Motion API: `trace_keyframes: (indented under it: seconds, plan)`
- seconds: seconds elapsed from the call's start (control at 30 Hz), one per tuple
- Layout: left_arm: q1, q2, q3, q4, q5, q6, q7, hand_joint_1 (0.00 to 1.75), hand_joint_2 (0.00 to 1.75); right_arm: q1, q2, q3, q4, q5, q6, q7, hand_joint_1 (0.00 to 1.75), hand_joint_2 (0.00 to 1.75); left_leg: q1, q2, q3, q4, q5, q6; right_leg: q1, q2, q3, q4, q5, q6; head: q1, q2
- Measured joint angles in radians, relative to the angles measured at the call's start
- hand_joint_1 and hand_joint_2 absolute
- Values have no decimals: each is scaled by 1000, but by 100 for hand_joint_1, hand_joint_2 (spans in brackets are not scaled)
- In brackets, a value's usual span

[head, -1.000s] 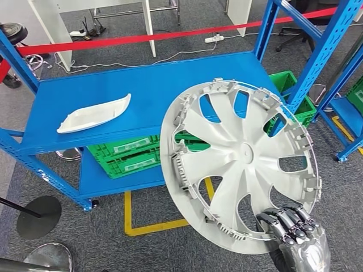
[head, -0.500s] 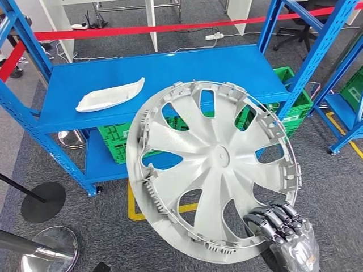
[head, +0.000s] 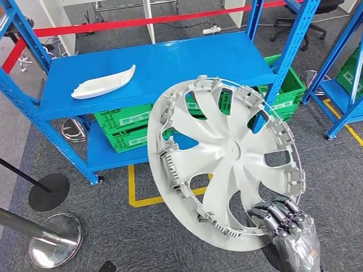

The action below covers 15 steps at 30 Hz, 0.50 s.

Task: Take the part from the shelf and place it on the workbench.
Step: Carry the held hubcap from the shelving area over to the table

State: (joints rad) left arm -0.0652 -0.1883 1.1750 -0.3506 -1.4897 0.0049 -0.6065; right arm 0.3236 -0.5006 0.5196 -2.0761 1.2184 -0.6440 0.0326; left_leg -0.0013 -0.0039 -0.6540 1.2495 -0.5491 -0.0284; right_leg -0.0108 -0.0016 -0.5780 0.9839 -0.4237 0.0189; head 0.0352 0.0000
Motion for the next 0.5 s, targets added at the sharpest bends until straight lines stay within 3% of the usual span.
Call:
trace_keyframes:
  seconds: [0.07, 0.13, 0.17, 0.23, 0.27, 0.33, 0.4, 0.43, 0.47, 0.5]
  plan:
    - [-2, 1, -11, 0, -1, 1, 2, 0, 175, 5, -1, 0, -2, 2, -1, 6, 175, 175, -1, 0, 93, -114, 49, 9, 2, 0, -23, 1, 20, 6, 0, 0]
    - [-7, 1, -23, 0, -2, 3, 4, 0, 175, 10, -3, 0, -6, 4, -1, 12, 175, 175, -5, -1, 185, -257, 56, 20, 3, -1, -40, 2, 39, 15, 1, 0]
    - [-9, 2, -29, 0, -2, 4, 4, 0, 175, 12, -5, 0, -8, 5, -2, 15, 175, 175, -8, -2, 206, -298, 52, 24, 3, -2, -46, 0, 50, 20, 1, 0]
    - [-9, 1, -35, 0, -3, 4, 6, 0, 175, 15, -7, 0, -9, 6, -2, 18, 175, 175, -11, -1, 203, -323, 60, 35, 0, -3, -58, -8, 71, 31, 1, 0]
    - [-8, 2, -37, 0, -3, 4, 8, 0, 175, 18, -8, 0, -9, 6, -2, 20, 175, 175, -11, 0, 195, -325, 70, 42, -2, -3, -65, -6, 65, 37, 2, 0]
    - [-6, 2, -44, 0, -4, 6, 11, 0, 175, 25, -11, 0, -9, 10, -3, 25, 175, 175, -9, 4, 178, -332, 92, 55, -4, -1, -91, 54, -1, 46, 5, 0]
    - [-6, 1, -53, 0, -4, 9, 13, 0, 175, 28, -13, 0, -9, 18, -4, 33, 175, 175, -11, 5, 157, -329, 110, 62, -3, -1, -125, 192, -96, 53, 8, 0]
    - [-6, 0, -57, 0, -4, 10, 13, 0, 175, 29, -13, 0, -9, 21, -5, 36, 175, 175, -11, 6, 146, -327, 117, 62, -3, -1, -135, 255, -123, 55, 8, 0]
    - [-6, 0, -60, 0, -4, 10, 14, 0, 175, 30, -14, 0, -9, 23, -5, 39, 175, 175, -12, 7, 135, -323, 124, 62, -3, -1, -133, 290, -129, 56, 8, 0]
    - [-6, 0, -62, 0, -4, 11, 14, 0, 175, 31, -14, 0, -9, 24, -5, 41, 175, 175, -11, 7, 123, -318, 129, 60, -3, -1, -112, 285, -116, 58, 8, 0]
